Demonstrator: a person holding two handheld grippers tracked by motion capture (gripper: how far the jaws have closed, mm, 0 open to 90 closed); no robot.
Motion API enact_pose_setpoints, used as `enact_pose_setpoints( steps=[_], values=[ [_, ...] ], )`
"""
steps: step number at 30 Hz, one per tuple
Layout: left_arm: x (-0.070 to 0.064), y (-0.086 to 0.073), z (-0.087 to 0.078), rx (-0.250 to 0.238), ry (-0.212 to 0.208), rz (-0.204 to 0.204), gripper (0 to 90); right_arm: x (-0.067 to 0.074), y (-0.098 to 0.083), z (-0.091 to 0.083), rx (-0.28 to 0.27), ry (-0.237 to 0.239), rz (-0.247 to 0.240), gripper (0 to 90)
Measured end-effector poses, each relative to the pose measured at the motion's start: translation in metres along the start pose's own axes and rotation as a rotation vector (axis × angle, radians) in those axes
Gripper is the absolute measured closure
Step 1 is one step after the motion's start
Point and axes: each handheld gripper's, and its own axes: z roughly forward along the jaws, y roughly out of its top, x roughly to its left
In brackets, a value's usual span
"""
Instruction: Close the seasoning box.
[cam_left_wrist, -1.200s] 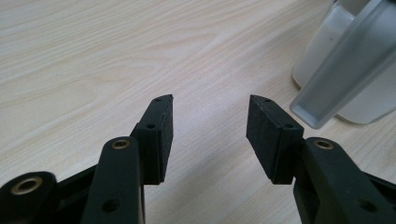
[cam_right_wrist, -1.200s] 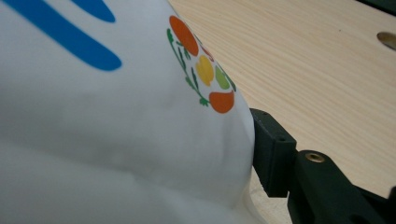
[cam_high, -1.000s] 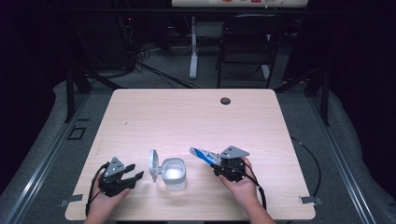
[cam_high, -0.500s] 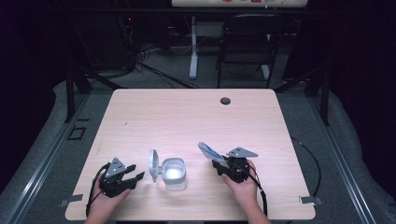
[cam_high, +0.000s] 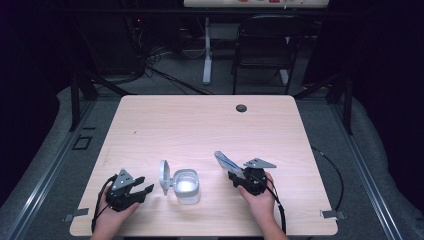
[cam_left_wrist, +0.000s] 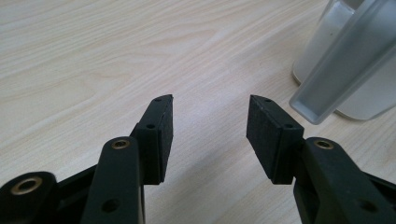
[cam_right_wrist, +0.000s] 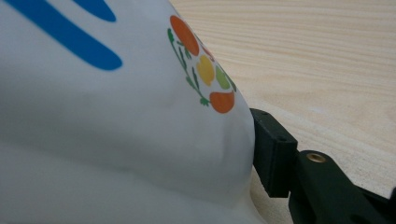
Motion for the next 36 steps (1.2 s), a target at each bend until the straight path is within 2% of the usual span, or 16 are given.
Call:
enact_pose_setpoints(
  steps=[10,13,17,26,36],
  values=[
    [-0.0004,-0.0003,-0.0007,0.008,0.0,0.005,51.7,-0.0033,-0.0011,0.0035,0.026,-0.003,0.012,55.6],
    [-0.0002,-0.0007,-0.0009,0.001,0.0,-0.006,51.7,-0.0048,-0.0019,0.0042,0.039,-0.006,0.02,54.9],
    [0.0004,-0.0006,-0.0017,0.006,0.0,-0.004,51.7,-0.0058,-0.0031,0.0038,0.035,-0.006,0.032,52.9],
    [0.0004,-0.0004,-0.0018,0.0,0.001,0.0,51.7,-0.0043,-0.0043,0.0015,0.032,0.002,0.015,46.6],
    [0.001,0.0001,-0.0021,-0.004,0.001,-0.008,51.5,-0.0024,-0.005,-0.0039,0.023,-0.009,0.007,44.6]
  ],
)
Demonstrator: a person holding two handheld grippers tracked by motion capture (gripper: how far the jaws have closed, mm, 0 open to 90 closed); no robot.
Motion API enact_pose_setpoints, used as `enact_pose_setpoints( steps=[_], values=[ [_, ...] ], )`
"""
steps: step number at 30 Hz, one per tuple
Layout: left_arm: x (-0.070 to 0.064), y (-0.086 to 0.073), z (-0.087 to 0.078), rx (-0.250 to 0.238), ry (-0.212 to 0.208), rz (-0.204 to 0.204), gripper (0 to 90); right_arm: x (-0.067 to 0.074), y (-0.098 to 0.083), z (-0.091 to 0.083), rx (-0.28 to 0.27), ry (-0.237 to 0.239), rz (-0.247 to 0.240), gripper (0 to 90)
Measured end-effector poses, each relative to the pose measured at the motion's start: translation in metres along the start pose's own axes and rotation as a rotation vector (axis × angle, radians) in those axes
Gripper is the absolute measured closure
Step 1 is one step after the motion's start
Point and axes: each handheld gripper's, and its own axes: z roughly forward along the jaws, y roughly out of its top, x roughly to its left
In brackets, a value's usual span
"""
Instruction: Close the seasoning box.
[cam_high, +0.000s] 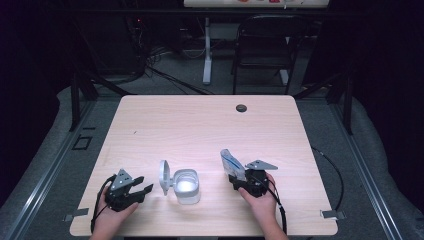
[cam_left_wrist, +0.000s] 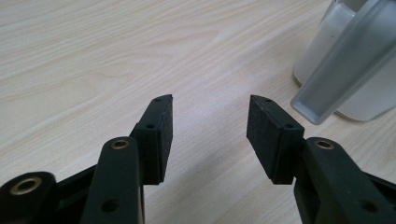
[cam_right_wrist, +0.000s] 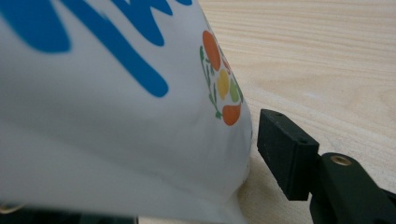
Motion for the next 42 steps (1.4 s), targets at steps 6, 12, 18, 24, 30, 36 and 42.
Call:
enact_pose_setpoints(
  steps=[6,12,18,24,30,36,42],
  values=[
    [0.0,0.002,0.001,-0.003,-0.002,0.006,51.5,0.0,-0.002,-0.004,-0.011,0.013,0.007,44.1],
    [-0.002,0.007,0.006,-0.011,-0.013,0.011,51.4,-0.001,-0.005,-0.009,-0.018,0.016,0.015,44.0],
    [-0.001,0.009,0.007,-0.006,-0.018,0.012,51.4,-0.003,-0.007,-0.014,-0.013,0.015,0.012,44.0],
    [0.0,0.01,0.005,-0.018,-0.013,0.012,51.4,0.0,-0.006,-0.017,-0.003,0.013,0.002,44.0],
    [0.0,0.011,0.004,-0.016,-0.013,0.008,51.4,0.001,-0.004,-0.022,0.015,0.004,-0.011,44.1],
    [0.0,0.011,0.005,-0.019,-0.009,0.009,51.5,-0.005,-0.007,-0.031,0.018,0.0,-0.013,44.1],
    [-0.002,0.011,0.005,-0.025,-0.011,0.013,51.6,-0.008,-0.009,-0.039,0.012,0.01,-0.015,44.1]
  ],
)
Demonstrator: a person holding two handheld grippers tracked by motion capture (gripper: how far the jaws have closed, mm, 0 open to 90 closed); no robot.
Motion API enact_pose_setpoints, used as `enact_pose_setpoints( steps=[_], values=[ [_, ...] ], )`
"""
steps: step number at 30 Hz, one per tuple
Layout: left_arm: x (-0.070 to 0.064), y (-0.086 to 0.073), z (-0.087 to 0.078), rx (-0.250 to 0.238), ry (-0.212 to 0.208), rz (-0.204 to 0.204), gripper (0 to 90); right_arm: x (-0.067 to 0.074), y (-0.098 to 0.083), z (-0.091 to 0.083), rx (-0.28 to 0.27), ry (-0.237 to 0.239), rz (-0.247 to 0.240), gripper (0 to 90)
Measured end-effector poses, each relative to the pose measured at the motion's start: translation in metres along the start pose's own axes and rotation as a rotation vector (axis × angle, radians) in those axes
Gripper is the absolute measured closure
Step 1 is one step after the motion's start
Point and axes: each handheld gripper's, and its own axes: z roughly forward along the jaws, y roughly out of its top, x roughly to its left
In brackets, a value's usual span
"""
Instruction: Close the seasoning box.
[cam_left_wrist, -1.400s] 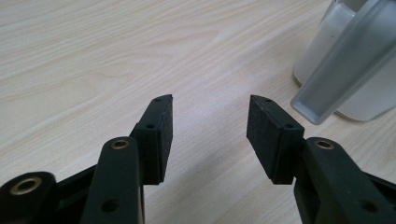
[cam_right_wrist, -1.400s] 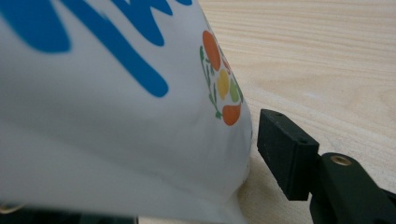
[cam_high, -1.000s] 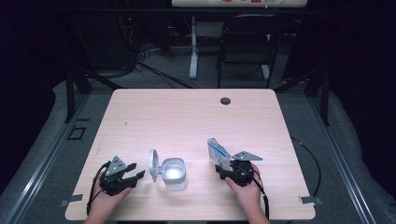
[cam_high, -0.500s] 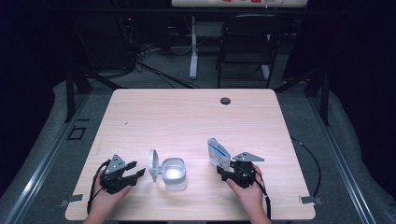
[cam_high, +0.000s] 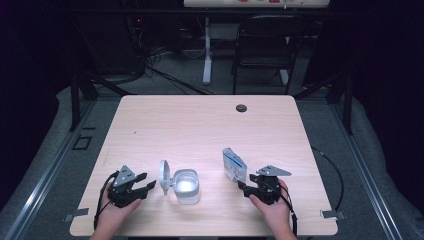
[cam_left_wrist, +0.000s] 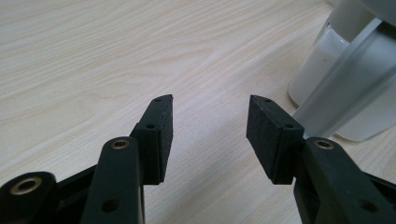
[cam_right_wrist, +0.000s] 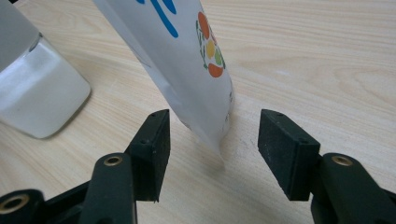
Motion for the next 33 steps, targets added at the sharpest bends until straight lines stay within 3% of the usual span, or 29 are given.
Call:
enact_pose_setpoints(
  steps=[18,33],
  values=[
    [-0.014,0.021,-0.025,-0.089,-0.021,0.026,57.7,-0.002,-0.003,-0.02,-0.022,0.009,-0.003,44.0],
    [-0.024,0.032,-0.037,-0.103,-0.059,0.019,71.1,-0.009,-0.009,-0.026,-0.041,0.009,0.006,43.7]
  ],
)
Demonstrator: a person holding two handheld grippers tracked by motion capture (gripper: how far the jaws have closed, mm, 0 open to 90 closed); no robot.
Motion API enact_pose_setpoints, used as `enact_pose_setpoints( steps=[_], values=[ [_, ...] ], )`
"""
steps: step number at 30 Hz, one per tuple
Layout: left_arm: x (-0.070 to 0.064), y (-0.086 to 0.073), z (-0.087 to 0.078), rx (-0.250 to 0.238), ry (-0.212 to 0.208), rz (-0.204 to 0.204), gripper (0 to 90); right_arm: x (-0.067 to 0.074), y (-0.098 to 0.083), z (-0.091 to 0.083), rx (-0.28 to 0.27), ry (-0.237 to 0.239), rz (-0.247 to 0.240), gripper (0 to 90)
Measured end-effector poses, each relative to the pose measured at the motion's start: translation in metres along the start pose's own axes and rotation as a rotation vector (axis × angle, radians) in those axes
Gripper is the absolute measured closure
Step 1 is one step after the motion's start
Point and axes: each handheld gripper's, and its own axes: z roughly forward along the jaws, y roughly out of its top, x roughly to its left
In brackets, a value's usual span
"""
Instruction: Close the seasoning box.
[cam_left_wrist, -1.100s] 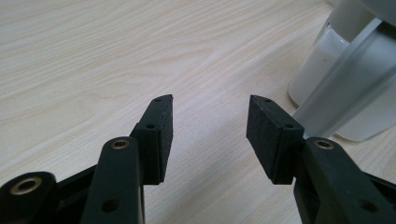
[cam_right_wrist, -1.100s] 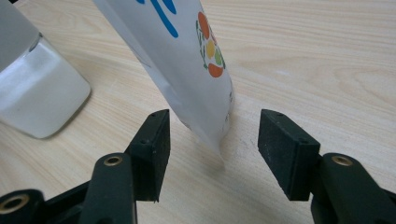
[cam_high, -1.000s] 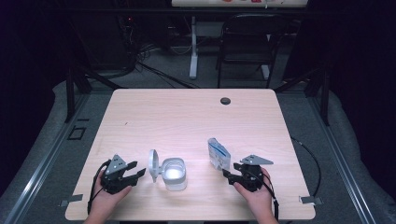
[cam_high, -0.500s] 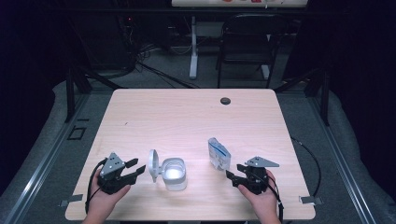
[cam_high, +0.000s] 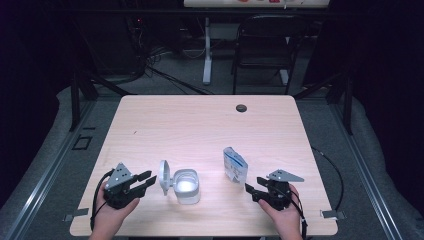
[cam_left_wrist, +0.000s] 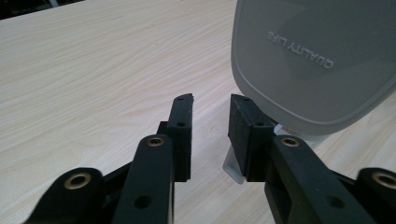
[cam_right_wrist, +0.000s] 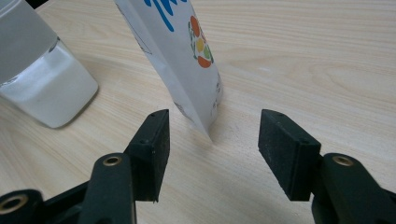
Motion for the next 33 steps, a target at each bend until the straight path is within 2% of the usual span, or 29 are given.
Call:
enact_pose_setpoints(
  steps=[4,8,12,25,33],
  values=[
    [-0.003,0.001,-0.001,-0.002,-0.004,-0.008,73.7,-0.001,0.0,0.001,-0.001,0.001,0.004,43.7],
    [-0.005,0.004,-0.005,0.003,-0.005,0.001,76.1,-0.001,-0.001,0.005,0.002,0.014,0.003,43.7],
    [-0.008,0.006,-0.007,-0.013,-0.011,-0.004,78.2,0.002,0.0,0.008,0.012,0.013,-0.021,43.7],
    [-0.019,0.018,-0.008,-0.027,-0.042,0.039,86.5,0.0,-0.001,0.008,0.007,0.024,-0.012,43.7],
    [-0.025,0.021,-0.003,-0.03,-0.056,0.044,89.1,-0.002,0.0,0.006,0.0,0.022,-0.009,43.7]
  ],
)
